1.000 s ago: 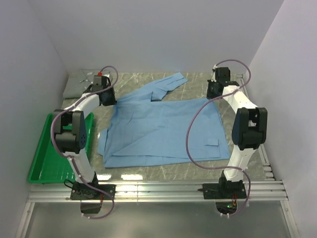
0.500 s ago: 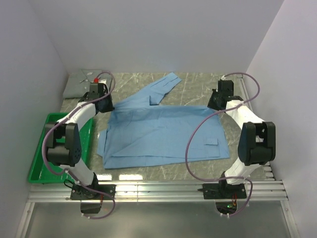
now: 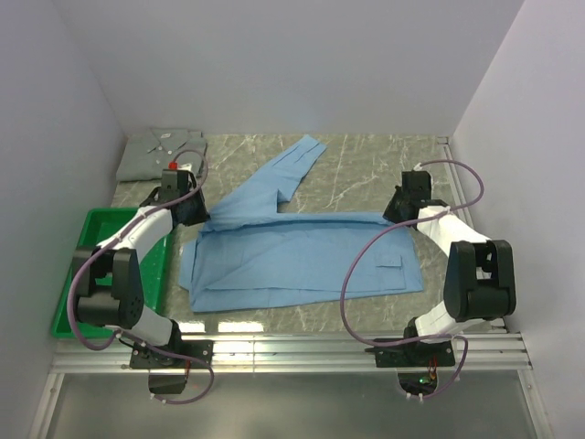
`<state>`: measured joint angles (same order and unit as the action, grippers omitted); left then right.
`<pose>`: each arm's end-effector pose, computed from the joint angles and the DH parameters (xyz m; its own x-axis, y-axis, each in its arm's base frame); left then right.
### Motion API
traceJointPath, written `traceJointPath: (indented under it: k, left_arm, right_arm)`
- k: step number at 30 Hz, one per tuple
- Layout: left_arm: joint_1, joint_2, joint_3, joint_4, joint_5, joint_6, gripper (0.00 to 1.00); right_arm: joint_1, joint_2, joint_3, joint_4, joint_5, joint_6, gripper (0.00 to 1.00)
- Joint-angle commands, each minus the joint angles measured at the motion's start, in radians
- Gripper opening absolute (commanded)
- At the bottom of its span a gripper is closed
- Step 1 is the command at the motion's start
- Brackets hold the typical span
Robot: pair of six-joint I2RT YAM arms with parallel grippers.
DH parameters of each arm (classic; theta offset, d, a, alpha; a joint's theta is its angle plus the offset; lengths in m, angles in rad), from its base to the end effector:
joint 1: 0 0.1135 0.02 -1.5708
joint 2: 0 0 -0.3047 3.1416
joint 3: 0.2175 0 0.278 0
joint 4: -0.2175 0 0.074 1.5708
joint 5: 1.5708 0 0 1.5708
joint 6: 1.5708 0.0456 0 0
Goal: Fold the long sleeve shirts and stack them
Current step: Fold the shirt
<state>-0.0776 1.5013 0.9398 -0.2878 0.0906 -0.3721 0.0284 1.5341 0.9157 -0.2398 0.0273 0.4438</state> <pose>0.3381 -0.0304 0.2341 -0.7471 -0.3051 -0.5906 -0.1447 0.9418 -0.3034 0.3429 0.0085 0.2190 -0.6876 0.4099 -0.5993 0.3153 0.9121 0.2621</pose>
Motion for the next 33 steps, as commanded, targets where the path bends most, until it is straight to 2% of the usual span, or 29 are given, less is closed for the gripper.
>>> traceJointPath:
  k: [1, 8, 9, 10, 14, 17, 18, 21, 22, 25, 27, 33]
  left_arm:
    - [-0.001, -0.046, -0.032, -0.033, -0.017, -0.031, 0.01]
    - [-0.001, -0.052, -0.105, -0.063, -0.043, -0.082, 0.06]
    - [-0.001, -0.049, -0.107, -0.068, -0.040, -0.085, 0.08]
    - [-0.001, -0.050, -0.116, -0.070, -0.035, -0.091, 0.08]
    - [-0.001, -0.073, -0.128, -0.074, -0.026, -0.109, 0.15]
    - [-0.002, -0.105, -0.134, -0.082, 0.009, -0.117, 0.27]
    - [-0.004, -0.131, -0.139, -0.082, 0.044, -0.120, 0.39]
    - [-0.008, -0.189, -0.148, -0.094, 0.075, -0.129, 0.57]
    - [-0.008, -0.205, -0.151, -0.099, 0.083, -0.134, 0.58]
    - [-0.008, -0.249, -0.148, -0.116, 0.072, -0.151, 0.61]
    - [-0.008, -0.266, -0.144, -0.120, 0.066, -0.160, 0.65]
    - [-0.008, -0.259, -0.137, -0.091, 0.043, -0.194, 0.67]
  right_arm:
    - [-0.004, -0.054, -0.029, 0.033, 0.068, 0.033, 0.00]
    - [-0.005, -0.045, -0.061, 0.014, 0.103, 0.056, 0.01]
    - [-0.005, -0.045, -0.066, 0.013, 0.106, 0.061, 0.03]
    - [-0.005, -0.042, -0.069, 0.011, 0.108, 0.065, 0.12]
    - [-0.005, -0.035, -0.075, -0.010, 0.118, 0.081, 0.21]
    - [-0.005, -0.057, -0.071, -0.035, 0.141, 0.085, 0.22]
    - [-0.004, -0.069, -0.069, -0.039, 0.146, 0.085, 0.24]
    - [-0.005, -0.115, -0.058, -0.056, 0.137, 0.087, 0.34]
    - [-0.007, -0.124, -0.045, -0.059, 0.126, 0.091, 0.38]
    - [-0.005, -0.144, -0.015, -0.055, 0.086, 0.111, 0.43]
    - [-0.004, -0.129, 0.009, -0.062, 0.077, 0.127, 0.43]
    - [-0.007, -0.046, 0.052, -0.081, 0.060, 0.185, 0.42]
